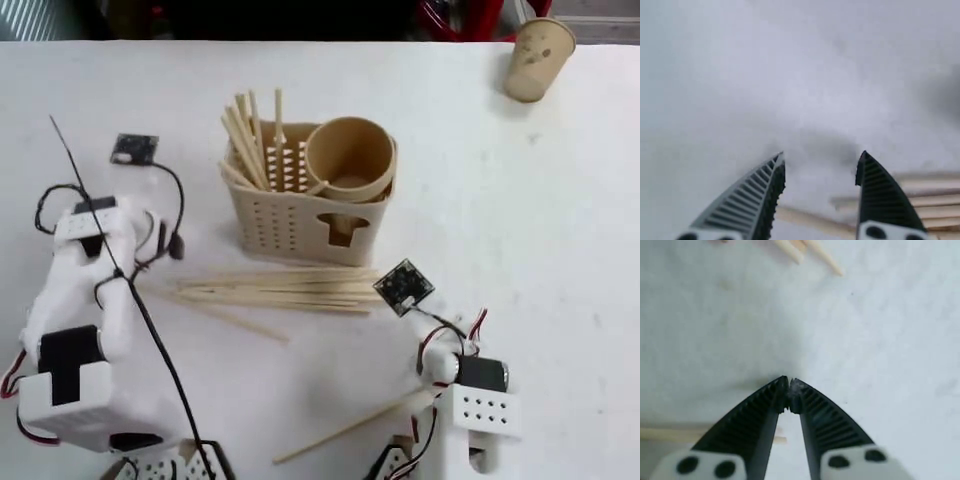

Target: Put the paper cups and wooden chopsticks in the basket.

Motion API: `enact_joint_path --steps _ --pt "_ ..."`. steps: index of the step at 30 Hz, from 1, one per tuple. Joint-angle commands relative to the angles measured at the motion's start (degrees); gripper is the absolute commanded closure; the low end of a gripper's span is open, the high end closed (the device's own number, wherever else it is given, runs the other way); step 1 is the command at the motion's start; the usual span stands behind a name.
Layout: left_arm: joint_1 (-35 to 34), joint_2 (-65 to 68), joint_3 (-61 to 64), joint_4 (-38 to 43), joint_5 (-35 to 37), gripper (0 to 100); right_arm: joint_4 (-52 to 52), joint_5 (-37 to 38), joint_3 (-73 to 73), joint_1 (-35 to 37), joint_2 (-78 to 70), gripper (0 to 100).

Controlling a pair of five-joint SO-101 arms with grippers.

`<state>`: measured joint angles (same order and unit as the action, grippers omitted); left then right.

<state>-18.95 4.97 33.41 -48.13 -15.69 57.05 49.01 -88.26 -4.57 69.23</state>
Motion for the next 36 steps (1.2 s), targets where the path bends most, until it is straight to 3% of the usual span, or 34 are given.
enact_joint_path --steps 1,16,24,27,32,34,36 --pt "2.4 -2.4 1.6 1.4 -0.7 76 -0.8 -0.4 0.2 -0.4 0.4 98.1" --pt "1.1 -3.4 2.0 -16.9 -7.3 76 -0.8 -0.2 0.2 -0.4 0.4 98.1" --pt "0.2 -24.3 1.1 -18.0 -8.3 76 -0.8 -0.3 0.2 -0.4 0.4 98.1" --pt "3.4 -37.0 1.5 -23.4 -15.6 78 -0.8 -0.3 0.2 -0.4 0.4 98.1" --pt "16.6 -52.4 7.8 -34.8 -35.3 93 -0.8 -0.3 0.2 -0.4 0.4 98.1" --pt "20.4 -53.7 11.1 -37.7 -38.0 93 -0.8 -0.3 0.2 -0.4 0.4 98.1" --pt "22.5 -52.0 14.2 -38.2 -39.8 85 -0.8 -0.3 0.2 -0.4 0.4 98.1"
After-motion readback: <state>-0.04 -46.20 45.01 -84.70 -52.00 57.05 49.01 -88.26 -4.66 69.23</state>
